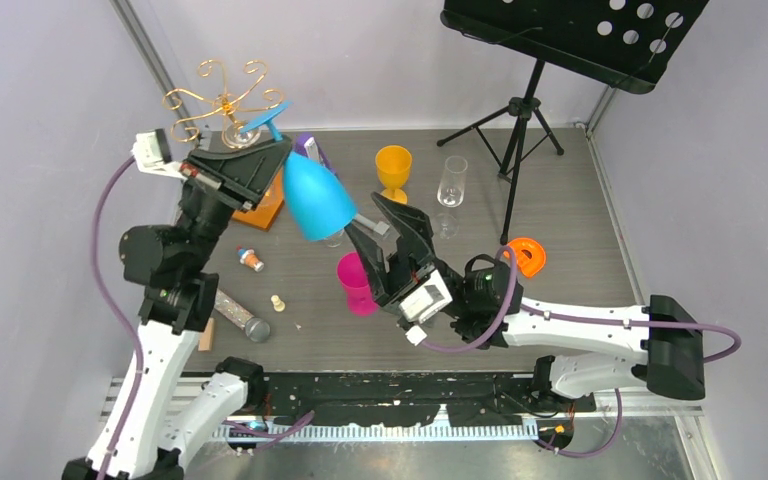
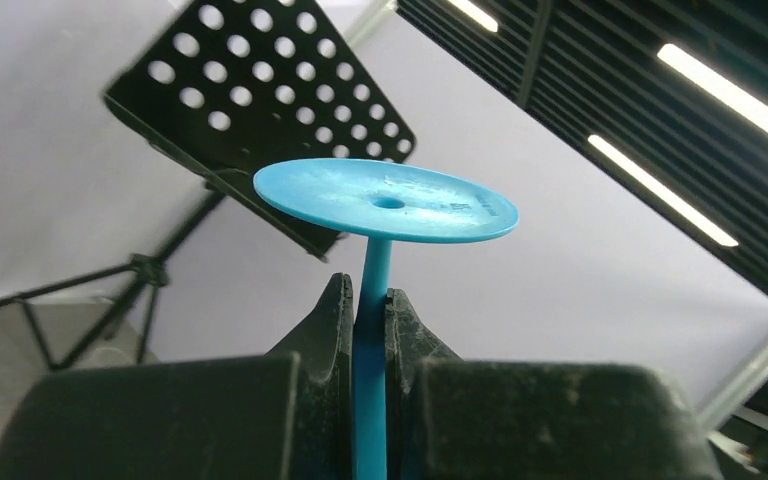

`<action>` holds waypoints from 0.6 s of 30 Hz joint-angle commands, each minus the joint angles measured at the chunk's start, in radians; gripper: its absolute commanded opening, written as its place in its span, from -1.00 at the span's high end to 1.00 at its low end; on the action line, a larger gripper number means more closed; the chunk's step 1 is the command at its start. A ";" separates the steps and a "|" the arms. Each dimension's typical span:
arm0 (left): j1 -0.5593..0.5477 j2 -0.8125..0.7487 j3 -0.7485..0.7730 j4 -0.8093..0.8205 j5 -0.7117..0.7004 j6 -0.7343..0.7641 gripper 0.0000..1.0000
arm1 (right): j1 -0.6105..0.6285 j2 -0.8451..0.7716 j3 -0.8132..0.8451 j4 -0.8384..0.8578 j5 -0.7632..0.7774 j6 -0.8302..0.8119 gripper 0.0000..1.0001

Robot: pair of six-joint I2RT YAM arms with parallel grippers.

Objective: Place the wine glass upside down on the wine glass rack

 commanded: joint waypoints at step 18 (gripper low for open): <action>0.244 -0.280 -0.128 -0.560 -0.350 1.003 1.00 | -0.195 -0.158 0.151 -0.893 0.227 0.714 -0.22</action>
